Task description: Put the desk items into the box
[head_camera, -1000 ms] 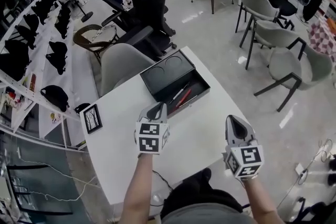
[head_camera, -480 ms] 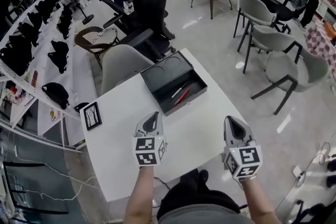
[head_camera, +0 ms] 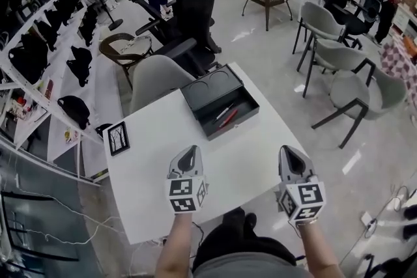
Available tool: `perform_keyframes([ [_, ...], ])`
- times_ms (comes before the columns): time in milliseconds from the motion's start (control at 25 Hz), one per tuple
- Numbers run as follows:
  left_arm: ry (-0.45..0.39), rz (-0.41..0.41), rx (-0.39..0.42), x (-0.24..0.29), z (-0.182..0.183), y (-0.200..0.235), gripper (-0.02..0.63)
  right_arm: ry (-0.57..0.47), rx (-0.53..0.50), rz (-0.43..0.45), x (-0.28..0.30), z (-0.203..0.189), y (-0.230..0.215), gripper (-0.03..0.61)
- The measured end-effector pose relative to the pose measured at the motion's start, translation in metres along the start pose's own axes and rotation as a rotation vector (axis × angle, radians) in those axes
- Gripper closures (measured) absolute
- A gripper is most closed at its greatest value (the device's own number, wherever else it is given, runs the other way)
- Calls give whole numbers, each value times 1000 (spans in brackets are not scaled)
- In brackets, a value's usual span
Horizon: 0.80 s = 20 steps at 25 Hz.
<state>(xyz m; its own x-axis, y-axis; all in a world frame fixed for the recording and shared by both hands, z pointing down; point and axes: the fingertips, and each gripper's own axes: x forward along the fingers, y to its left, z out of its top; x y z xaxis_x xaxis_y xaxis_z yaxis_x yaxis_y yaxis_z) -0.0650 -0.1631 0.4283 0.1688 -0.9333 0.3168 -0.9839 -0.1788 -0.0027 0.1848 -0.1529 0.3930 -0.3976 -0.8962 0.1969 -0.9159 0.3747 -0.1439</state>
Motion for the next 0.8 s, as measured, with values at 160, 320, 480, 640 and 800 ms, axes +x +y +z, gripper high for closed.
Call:
perform_keyframes([
  [160,-10,-12,-3,-9,-5,-2,607,-4,-2,5,-5,0,2,575],
  [320,-23,-16,-13,-13,-7,-2,607,-6,-19,19,-7,0,4,577],
  [480,-25,-16,-13,-16,-6,-1,607,-6,-26,27,-7,1,8,577],
  [640,-31,-22,-14,-18,-5,-1,607,-5,-33,33,-8,0,10,577],
  [800,-35,-22,-19,-21,-5,1,607,-2,-40,42,-9,1,14,577],
])
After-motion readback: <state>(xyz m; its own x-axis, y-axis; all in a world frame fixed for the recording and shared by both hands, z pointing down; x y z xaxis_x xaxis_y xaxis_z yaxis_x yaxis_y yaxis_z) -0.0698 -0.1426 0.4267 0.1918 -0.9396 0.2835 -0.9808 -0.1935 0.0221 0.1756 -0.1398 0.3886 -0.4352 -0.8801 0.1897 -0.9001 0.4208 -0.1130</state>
